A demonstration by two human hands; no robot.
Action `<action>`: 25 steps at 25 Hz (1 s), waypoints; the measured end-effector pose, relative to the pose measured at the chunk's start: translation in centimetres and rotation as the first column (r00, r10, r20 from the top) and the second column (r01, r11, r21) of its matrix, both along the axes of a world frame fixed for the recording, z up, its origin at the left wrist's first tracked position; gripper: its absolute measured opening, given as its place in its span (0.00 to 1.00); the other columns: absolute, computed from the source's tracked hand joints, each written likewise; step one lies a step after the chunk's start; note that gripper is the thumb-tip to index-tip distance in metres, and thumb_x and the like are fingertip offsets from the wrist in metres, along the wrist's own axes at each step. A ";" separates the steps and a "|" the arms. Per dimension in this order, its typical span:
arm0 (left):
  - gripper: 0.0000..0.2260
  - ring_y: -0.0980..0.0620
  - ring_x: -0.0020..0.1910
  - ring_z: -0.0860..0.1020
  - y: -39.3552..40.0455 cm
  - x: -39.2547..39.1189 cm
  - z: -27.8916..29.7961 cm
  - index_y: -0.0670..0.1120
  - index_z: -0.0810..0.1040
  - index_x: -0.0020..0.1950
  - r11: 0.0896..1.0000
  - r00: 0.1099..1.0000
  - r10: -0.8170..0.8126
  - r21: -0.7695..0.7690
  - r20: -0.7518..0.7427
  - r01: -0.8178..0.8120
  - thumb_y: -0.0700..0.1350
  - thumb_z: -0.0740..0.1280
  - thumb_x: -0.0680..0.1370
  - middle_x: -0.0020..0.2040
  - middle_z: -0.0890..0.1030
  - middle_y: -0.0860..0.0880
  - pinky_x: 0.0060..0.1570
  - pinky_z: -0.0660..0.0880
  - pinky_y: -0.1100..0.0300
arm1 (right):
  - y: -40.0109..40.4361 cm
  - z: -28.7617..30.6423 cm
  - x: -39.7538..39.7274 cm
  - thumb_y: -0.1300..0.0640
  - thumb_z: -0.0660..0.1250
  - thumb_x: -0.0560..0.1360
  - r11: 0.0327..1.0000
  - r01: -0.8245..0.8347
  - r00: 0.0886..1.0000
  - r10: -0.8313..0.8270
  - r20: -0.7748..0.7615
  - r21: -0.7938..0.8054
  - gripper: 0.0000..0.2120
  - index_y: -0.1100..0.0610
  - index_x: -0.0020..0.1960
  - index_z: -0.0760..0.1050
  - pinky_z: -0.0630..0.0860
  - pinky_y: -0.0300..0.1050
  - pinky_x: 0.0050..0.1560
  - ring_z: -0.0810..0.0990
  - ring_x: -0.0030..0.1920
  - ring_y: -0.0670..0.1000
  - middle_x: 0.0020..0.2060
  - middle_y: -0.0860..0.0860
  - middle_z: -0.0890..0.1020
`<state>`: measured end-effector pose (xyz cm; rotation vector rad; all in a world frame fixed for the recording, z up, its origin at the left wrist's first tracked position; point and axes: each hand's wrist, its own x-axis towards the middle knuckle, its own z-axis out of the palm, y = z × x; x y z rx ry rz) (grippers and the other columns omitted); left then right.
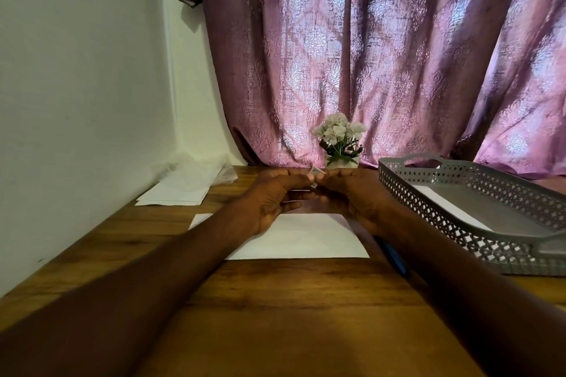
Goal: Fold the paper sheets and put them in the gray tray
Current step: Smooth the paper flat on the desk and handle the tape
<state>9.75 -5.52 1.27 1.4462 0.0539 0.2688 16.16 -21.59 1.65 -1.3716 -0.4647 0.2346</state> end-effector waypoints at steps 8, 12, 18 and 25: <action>0.10 0.49 0.41 0.87 0.1 -0.6 0.5 0.48 0.87 0.55 0.960 0.991 0.072 0.261 0.113 -0.100 0.47 0.76 0.76 0.45 0.89 0.44 0.55 0.78 0.49 | -0.3 0.2 0.6 0.60 0.75 0.75 0.980 0.034 0.991 -0.008 0.133 -0.197 0.06 0.64 0.47 0.85 0.79 0.67 0.60 0.83 0.46 0.62 0.48 0.68 0.85; 0.09 0.43 0.46 0.88 0.1 -0.2 0.5 0.47 0.88 0.52 0.971 0.991 0.114 0.201 0.076 -0.127 0.46 0.78 0.73 0.46 0.89 0.45 0.66 0.74 0.37 | -0.4 0.2 0.6 0.61 0.76 0.73 0.975 0.043 0.984 -0.002 0.180 -0.219 0.03 0.60 0.42 0.86 0.80 0.69 0.58 0.84 0.44 0.61 0.42 0.64 0.86; 0.09 0.52 0.45 0.88 -0.4 -0.4 1.0 0.49 0.89 0.48 0.992 0.992 0.127 0.024 -0.018 -0.126 0.48 0.80 0.70 0.47 0.89 0.50 0.69 0.72 0.36 | -0.3 0.7 0.3 0.63 0.75 0.73 0.993 -0.008 0.987 0.026 0.160 -0.114 0.10 0.55 0.34 0.85 0.79 0.61 0.59 0.81 0.43 0.60 0.36 0.59 0.85; 0.03 0.52 0.38 0.88 -0.2 -0.3 1.3 0.51 0.89 0.38 0.989 0.990 0.144 0.039 -0.008 -0.143 0.45 0.81 0.69 0.42 0.89 0.49 0.42 0.83 0.56 | -0.2 0.6 -0.1 0.66 0.73 0.75 0.997 -0.012 0.986 0.025 0.168 -0.078 0.16 0.54 0.30 0.83 0.75 0.65 0.63 0.79 0.46 0.62 0.37 0.60 0.83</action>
